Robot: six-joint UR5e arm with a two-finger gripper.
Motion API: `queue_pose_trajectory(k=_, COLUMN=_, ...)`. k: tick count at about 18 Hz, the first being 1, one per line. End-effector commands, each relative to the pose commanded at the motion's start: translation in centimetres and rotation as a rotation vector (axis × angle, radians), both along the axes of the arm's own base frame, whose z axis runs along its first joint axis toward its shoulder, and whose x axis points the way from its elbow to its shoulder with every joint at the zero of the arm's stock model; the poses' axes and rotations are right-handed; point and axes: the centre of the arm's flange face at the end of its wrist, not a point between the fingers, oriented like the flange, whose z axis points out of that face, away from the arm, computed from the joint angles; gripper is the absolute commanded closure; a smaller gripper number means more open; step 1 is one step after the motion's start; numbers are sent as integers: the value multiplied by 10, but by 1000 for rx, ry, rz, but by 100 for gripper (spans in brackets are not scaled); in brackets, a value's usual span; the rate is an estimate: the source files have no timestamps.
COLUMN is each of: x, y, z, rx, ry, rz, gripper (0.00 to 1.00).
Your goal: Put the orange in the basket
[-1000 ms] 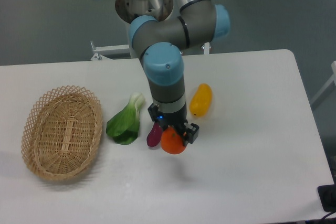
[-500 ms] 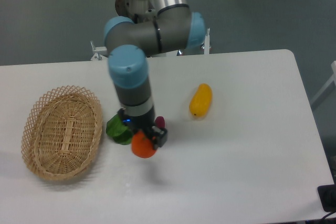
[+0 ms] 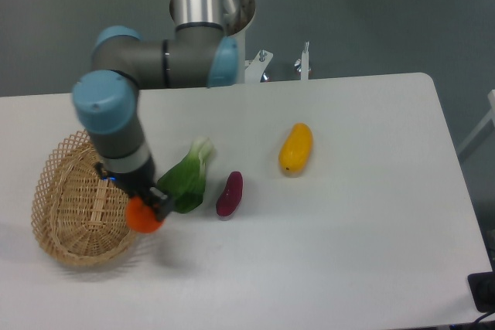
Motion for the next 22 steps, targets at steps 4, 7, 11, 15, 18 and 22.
queue_pose_trajectory(k=4, x=30, y=-4, z=-23, rx=-25, ry=-9, rz=-23, gripper=32)
queue_pose_trajectory(k=7, x=38, y=-1, z=-37, rx=-41, ry=-14, rz=-34, gripper=29)
queue_pose_trajectory(k=11, x=46, y=-3, z=-53, rx=-70, ry=-22, rz=-44, gripper=19)
queue_pose_trajectory(k=15, x=56, y=-5, z=-43, rx=-54, ry=-29, rz=-61, gripper=0)
queue_pose_trajectory(k=18, x=54, y=-8, z=-33, rx=-42, ry=-19, rz=-54, gripper=0)
queue_pose_trajectory(k=22, x=14, y=-15, z=-11, rx=-8, ry=-3, rz=6, gripper=0)
